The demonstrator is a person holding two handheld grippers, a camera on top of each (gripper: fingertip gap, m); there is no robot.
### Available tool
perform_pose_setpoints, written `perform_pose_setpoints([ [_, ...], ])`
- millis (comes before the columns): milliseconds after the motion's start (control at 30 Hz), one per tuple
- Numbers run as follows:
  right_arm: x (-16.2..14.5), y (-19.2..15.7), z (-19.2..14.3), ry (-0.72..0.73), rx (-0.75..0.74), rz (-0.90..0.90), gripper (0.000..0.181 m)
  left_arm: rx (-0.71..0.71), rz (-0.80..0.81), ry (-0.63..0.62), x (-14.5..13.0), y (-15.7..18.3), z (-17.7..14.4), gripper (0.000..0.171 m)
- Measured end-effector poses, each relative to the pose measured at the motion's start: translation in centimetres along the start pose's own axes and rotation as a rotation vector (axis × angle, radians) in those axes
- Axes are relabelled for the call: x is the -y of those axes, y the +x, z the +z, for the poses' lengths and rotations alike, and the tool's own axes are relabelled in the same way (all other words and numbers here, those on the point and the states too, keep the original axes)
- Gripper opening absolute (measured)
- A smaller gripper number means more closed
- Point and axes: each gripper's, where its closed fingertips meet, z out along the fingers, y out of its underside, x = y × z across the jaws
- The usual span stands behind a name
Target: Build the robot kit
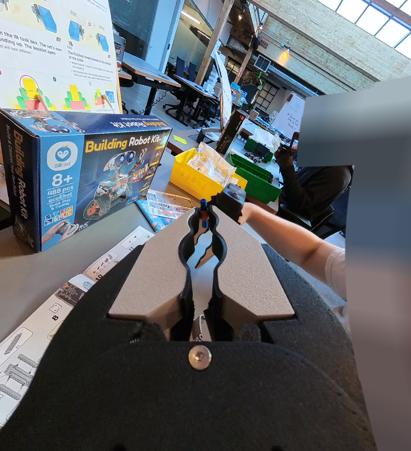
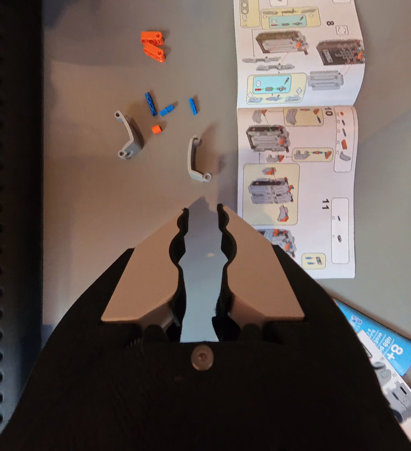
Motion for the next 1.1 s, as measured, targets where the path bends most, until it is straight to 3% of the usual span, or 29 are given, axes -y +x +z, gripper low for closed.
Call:
perform_pose_setpoints([
  [267, 2.4, -0.9, 2.1, 0.192, -0.046, 0.044, 0.025, 0.002, -0.014, -0.023, -0.4, -0.5, 0.5, 0.005],
  [633, 7.8, -0.2, -3.0, 0.576, -0.067, 0.158, 0.023, -0.022, 0.022, -0.234, -4.1, -0.5, 3.9, 0.005],
  [867, 7.5, 0.2, -1.6, 0.662, -0.092, 0.166, 0.018, -0.010, 0.026, -0.311, -5.5, -0.7, 5.1, 0.005],
  [1100, 7.0, 0.6, -0.8, 0.637, -0.109, 0.160, 0.018, 0.009, 0.023, -0.296, -5.2, -1.1, 4.9, 0.005],
])
